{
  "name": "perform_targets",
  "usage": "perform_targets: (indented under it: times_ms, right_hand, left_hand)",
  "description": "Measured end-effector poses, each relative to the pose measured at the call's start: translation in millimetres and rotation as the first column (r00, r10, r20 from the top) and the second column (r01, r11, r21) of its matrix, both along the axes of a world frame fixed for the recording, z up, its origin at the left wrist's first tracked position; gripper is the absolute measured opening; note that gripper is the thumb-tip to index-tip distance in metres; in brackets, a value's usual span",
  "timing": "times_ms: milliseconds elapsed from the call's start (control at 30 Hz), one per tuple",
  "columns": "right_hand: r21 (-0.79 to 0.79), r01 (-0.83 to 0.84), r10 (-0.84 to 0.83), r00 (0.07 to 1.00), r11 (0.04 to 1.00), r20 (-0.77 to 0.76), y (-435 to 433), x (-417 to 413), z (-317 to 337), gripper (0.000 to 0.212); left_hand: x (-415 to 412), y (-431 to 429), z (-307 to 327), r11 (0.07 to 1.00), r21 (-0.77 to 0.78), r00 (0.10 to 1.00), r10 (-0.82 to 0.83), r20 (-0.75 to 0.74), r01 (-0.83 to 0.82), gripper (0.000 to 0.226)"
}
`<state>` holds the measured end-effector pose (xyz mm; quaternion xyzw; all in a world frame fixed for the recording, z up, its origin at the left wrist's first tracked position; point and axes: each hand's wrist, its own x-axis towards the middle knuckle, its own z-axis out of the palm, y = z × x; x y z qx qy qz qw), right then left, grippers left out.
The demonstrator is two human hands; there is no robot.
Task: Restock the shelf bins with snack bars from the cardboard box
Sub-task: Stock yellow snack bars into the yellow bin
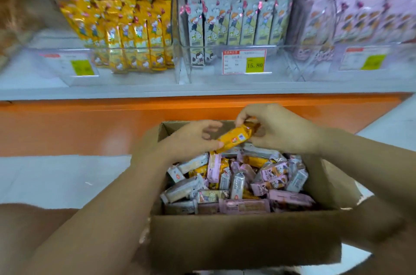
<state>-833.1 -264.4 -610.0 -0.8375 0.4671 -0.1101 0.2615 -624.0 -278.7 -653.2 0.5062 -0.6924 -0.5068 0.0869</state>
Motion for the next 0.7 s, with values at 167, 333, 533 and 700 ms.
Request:
perform_targets:
  times_ms: [167,333,533,700]
  right_hand:
    - [-0.221,-0.092,0.109,0.992,0.971,0.064,13.0,14.4,55.6,0.031]
    - [-0.241,0.054,0.000,0.976,0.969,0.219,9.4,35.1,98.6,0.032]
    - [0.120,0.202,-0.235,0.824,0.972,0.516,-2.3,90.5,133.5,0.027]
    - [0.051,0.232,-0.213,0.760,0.971,0.614,-39.5,143.9,144.4,0.023]
  left_hand:
    - [24.8,10.2,62.5,0.977,-0.208,0.996,0.019,-0.088,-0.037,0.038]
    - [52.2,18.3,99.2,0.799,-0.576,0.985,0.123,-0.122,-0.171,0.032]
    - [86.7,-1.3,125.6,0.507,-0.790,0.938,0.213,-0.273,-0.345,0.034]
    - [122.8,-21.2,139.3,0.295,-0.893,0.920,0.302,-0.252,-0.341,0.039]
